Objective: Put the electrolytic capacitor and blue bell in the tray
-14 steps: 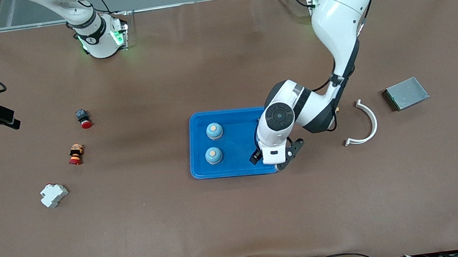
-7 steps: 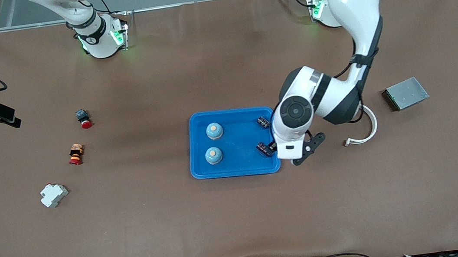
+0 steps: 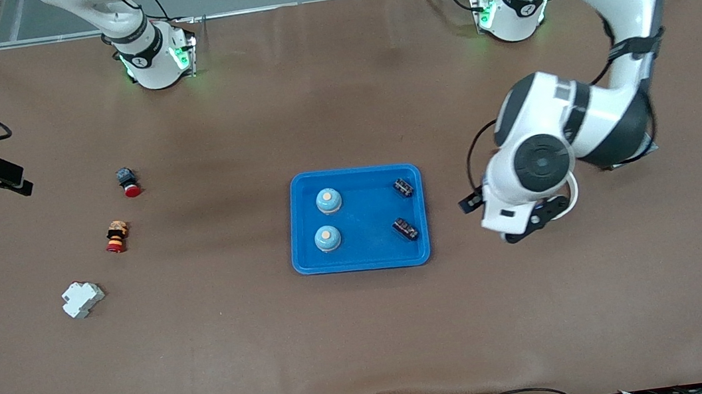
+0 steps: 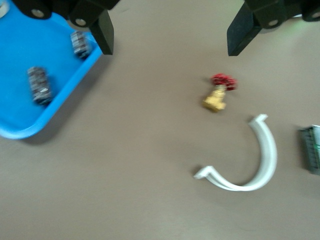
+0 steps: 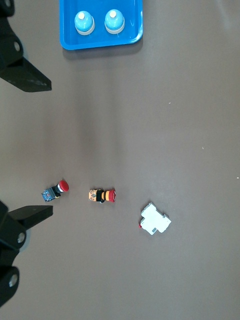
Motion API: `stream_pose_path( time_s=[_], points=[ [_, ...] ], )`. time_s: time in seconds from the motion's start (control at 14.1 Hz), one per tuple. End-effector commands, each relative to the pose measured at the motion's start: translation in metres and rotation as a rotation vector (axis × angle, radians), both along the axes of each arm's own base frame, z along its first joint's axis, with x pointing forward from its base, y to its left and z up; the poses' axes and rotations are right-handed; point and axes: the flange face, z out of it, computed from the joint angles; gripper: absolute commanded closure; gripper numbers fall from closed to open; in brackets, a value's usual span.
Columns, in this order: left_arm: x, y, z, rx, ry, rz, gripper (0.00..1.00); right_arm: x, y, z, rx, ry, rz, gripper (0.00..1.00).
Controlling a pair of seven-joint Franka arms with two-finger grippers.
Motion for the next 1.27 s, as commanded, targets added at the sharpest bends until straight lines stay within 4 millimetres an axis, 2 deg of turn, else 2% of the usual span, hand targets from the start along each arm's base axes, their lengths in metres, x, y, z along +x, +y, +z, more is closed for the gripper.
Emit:
stream_pose_path(
  time_s=[0.0,0.35,0.64,0.78,0.99,1.2],
  points=[
    [-0.006,0.046,0.033,-0.049,0.061,-0.076,0.00,-0.009,0.001,0.003,0.017,-0.004,-0.006,0.00],
    [-0.008,0.134,0.071,-0.117,0.108,-0.198,0.00,-0.007,0.004,0.003,0.017,-0.011,-0.002,0.00],
    [-0.020,0.202,0.085,-0.165,0.110,-0.266,0.00,-0.007,0.010,0.002,0.015,-0.010,0.008,0.00],
    [-0.026,0.238,0.086,-0.192,0.107,-0.297,0.00,-0.007,0.007,0.001,0.015,-0.008,0.001,0.00],
    [-0.039,0.261,0.078,-0.197,0.080,-0.315,0.00,-0.006,0.009,-0.003,0.015,-0.003,0.006,0.00],
    [-0.069,0.276,0.076,-0.159,-0.032,-0.341,0.00,-0.006,0.009,-0.003,0.015,-0.003,0.006,0.00]
  ],
)
